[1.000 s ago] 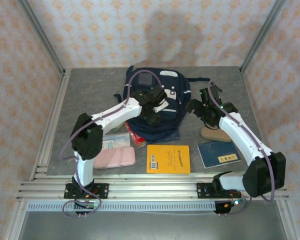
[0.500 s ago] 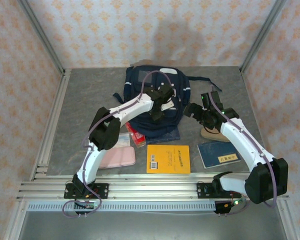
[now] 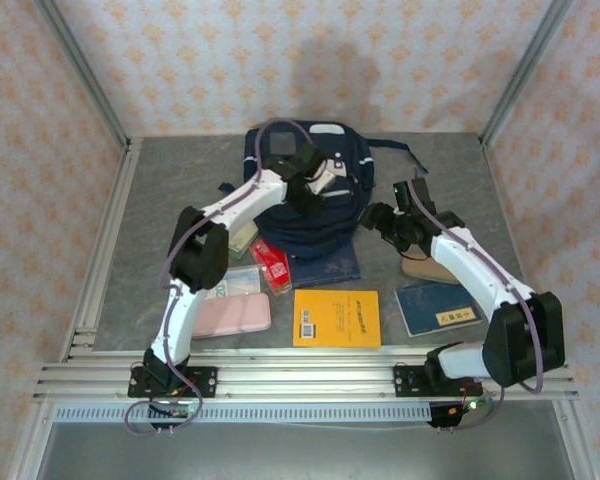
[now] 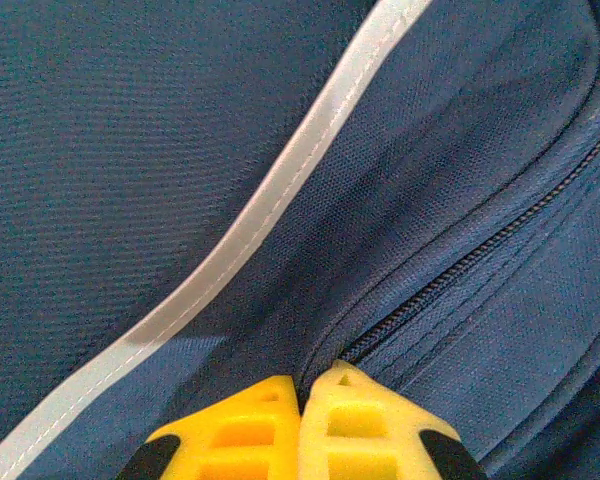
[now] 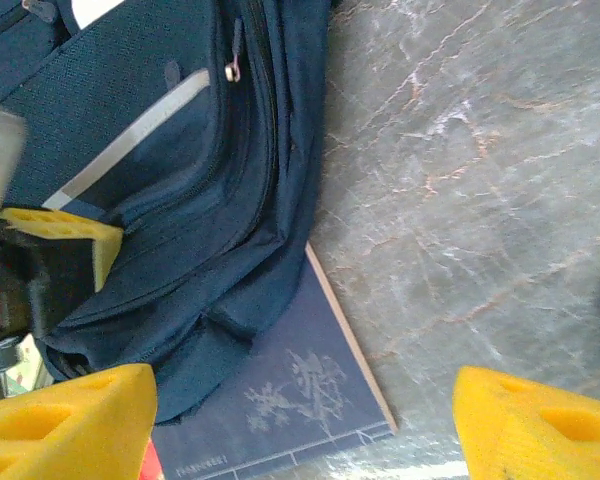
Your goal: Pack books, pencil case, and school supplies into a backpack
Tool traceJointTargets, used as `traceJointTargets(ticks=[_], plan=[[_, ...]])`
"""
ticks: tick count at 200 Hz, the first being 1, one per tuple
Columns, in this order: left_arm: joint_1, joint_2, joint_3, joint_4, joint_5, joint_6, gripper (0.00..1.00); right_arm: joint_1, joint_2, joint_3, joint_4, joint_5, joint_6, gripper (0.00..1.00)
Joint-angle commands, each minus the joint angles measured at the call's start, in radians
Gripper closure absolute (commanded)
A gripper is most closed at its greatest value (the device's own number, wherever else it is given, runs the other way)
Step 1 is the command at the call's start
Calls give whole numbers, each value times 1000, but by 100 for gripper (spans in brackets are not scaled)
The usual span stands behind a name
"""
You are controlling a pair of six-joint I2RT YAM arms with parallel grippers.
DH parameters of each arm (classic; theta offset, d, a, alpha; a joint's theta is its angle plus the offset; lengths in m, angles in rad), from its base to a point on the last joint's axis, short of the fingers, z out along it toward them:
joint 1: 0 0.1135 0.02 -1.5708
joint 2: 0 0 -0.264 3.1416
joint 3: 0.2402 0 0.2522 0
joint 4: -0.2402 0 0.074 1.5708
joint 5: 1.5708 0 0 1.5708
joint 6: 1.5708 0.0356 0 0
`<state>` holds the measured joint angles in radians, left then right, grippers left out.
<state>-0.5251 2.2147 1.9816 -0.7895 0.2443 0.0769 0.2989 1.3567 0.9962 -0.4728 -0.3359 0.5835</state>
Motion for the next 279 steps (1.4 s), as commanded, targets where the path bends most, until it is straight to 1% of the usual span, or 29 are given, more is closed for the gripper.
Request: traceJointTargets(ticks=[1, 18, 36, 50, 68, 86, 104, 113, 120, 137, 144, 152, 159, 168, 177, 186, 205, 224, 238, 259, 279], plan=[[55, -144, -59, 208, 112, -262, 100, 5, 67, 39, 97, -24, 117, 28], [56, -176, -70, 245, 148, -328, 100, 5, 107, 42, 177, -46, 215, 30], [60, -212, -61, 257, 128, -376, 100, 5, 131, 45, 252, -55, 306, 29], [68, -226, -36, 256, 134, -412, 100, 5, 150, 50, 335, -84, 349, 25], [71, -232, 15, 231, 136, -432, 100, 4, 180, 73, 425, -115, 368, 27], [71, -218, 88, 188, 165, -436, 100, 4, 235, 124, 488, -156, 396, 35], [67, -199, 145, 150, 226, -447, 100, 3, 317, 194, 529, -188, 453, 55], [61, -197, 160, 134, 242, -445, 100, -2, 349, 206, 567, -189, 494, 62], [55, -191, 173, 117, 257, -434, 100, -8, 373, 202, 627, -192, 537, 66], [42, -172, 218, 32, 272, -379, 100, -22, 425, 185, 813, -233, 645, 82], [37, -167, 230, -4, 262, -349, 100, -26, 441, 185, 869, -248, 677, 84], [36, -169, 239, -47, 241, -317, 88, -27, 453, 186, 914, -257, 700, 85], [33, -176, 237, -73, 215, -294, 71, -27, 459, 193, 921, -259, 703, 85], [30, -192, 226, -94, 188, -263, 55, -27, 463, 201, 922, -263, 702, 85], [23, -211, 203, -104, 172, -220, 45, -26, 466, 204, 926, -267, 700, 85], [13, -223, 187, -114, 151, -179, 39, -26, 466, 206, 921, -267, 698, 85], [-20, -216, 174, -152, 78, -79, 35, -27, 472, 209, 921, -274, 698, 86], [-49, -188, 169, -170, -9, 3, 34, -26, 472, 210, 925, -278, 703, 86], [-62, -167, 168, -162, -49, 33, 33, -26, 470, 209, 924, -278, 706, 86], [-80, -132, 171, -140, -58, 51, 33, -28, 470, 211, 921, -284, 710, 87], [-103, -90, 197, -138, -128, 73, 33, -29, 472, 217, 918, -287, 710, 88]])
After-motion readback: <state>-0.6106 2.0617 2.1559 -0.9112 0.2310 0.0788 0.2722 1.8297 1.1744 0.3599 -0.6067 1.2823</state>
